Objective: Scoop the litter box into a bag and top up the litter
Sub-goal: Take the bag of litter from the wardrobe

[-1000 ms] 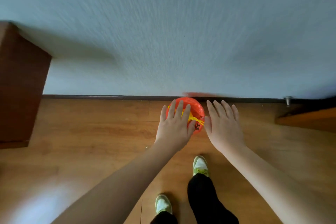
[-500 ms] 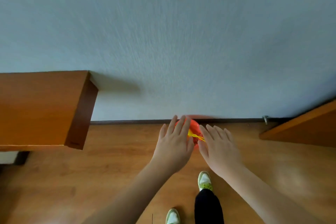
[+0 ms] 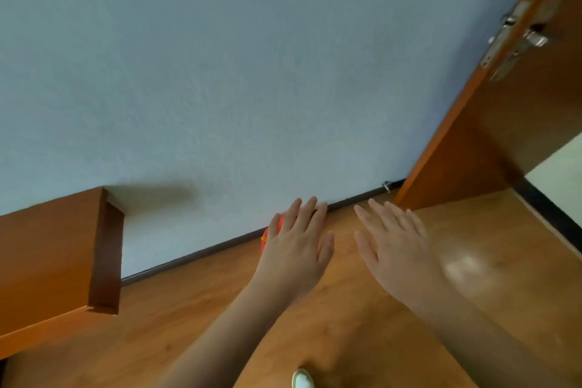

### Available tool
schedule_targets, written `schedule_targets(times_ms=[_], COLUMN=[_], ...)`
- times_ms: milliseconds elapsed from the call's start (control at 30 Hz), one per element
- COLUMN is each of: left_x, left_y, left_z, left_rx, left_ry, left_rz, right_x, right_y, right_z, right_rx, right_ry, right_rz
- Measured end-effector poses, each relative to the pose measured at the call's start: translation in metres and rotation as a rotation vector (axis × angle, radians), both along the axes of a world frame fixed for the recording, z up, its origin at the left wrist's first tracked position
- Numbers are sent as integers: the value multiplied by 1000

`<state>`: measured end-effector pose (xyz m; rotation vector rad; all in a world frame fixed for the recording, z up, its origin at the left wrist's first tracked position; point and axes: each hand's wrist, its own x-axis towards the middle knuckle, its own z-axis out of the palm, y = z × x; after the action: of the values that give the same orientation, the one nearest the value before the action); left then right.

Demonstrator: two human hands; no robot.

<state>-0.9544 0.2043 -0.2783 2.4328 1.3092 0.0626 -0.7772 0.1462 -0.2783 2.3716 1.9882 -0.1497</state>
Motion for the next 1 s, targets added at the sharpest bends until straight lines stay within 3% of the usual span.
schedule_targets(times_ms=[100, 300, 633, 1000], left_x=[40, 143, 333, 465], left_y=[-11, -72, -222, -358], left_z=[26, 65, 55, 80], left_rx=[-56, 21, 154, 326], left_ry=[-29, 53, -27, -19], left_rz=[-106, -373, -736, -1132], right_x=[37, 115, 240, 304], right_y=[-36, -126, -319, -469], right_z=[19, 38, 51, 61], right_rx=[9, 66, 162, 174], right_ry=[28, 47, 20, -77], right_rz=[-105, -322, -691, -1123])
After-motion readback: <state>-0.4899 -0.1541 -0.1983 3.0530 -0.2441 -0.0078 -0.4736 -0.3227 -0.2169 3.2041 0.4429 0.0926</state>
